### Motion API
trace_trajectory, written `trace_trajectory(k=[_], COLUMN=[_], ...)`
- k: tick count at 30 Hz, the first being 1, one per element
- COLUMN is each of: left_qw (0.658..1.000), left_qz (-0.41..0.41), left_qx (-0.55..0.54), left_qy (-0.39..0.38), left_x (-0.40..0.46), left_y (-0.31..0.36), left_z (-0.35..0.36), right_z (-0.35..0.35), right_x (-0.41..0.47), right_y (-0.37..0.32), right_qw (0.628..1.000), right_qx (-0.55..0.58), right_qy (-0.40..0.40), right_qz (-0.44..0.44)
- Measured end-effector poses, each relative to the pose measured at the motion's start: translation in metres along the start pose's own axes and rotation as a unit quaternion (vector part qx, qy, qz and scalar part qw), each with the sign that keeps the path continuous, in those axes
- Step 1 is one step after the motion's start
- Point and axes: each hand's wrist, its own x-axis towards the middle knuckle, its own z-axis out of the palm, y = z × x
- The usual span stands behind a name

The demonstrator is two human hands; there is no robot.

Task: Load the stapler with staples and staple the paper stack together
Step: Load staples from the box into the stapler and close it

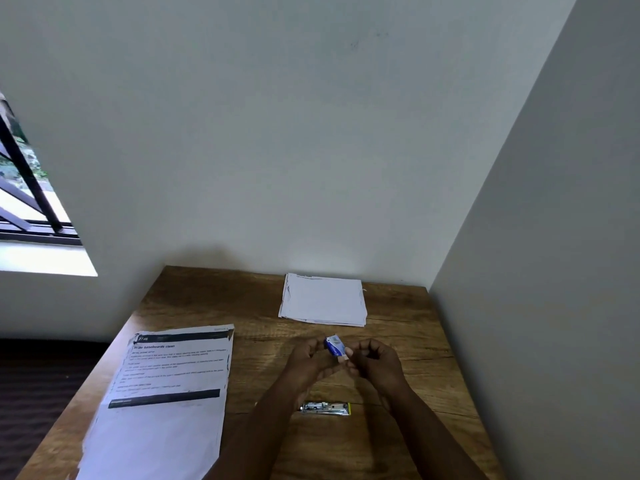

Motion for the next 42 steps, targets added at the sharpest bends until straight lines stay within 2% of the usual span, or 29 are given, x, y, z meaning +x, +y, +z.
trace_trajectory(k=[9, 14, 20, 27, 33, 38, 42], left_qw=[0.998, 0.986, 0.984, 0.976, 0.967, 0.959, 0.951], left_qz=[-0.022, 0.001, -0.02, -0.023, -0.031, -0.019, -0.01], left_qx=[0.055, 0.16, 0.173, 0.206, 0.241, 0.263, 0.278], left_qy=[0.037, 0.046, 0.031, -0.059, -0.08, -0.108, -0.132], left_x=[0.015, 0.027, 0.045, 0.071, 0.091, 0.111, 0.124], left_y=[-0.004, -0.012, -0.019, -0.014, -0.017, -0.014, -0.018], left_z=[0.028, 0.056, 0.093, 0.127, 0.156, 0.164, 0.163], right_z=[-0.018, -0.039, -0.07, -0.1, -0.118, -0.133, -0.141], right_x=[0.006, 0.015, 0.027, 0.055, 0.083, 0.108, 0.117], right_y=[-0.005, 0.001, 0.002, -0.005, -0.015, -0.024, -0.023], right_qw=[0.999, 0.996, 0.992, 0.979, 0.966, 0.952, 0.95], right_qx=[-0.016, -0.054, -0.036, -0.08, -0.137, -0.236, -0.265], right_qy=[-0.002, 0.053, 0.1, 0.174, 0.199, 0.175, 0.151], right_qz=[0.04, 0.041, 0.072, 0.074, 0.086, 0.08, 0.066])
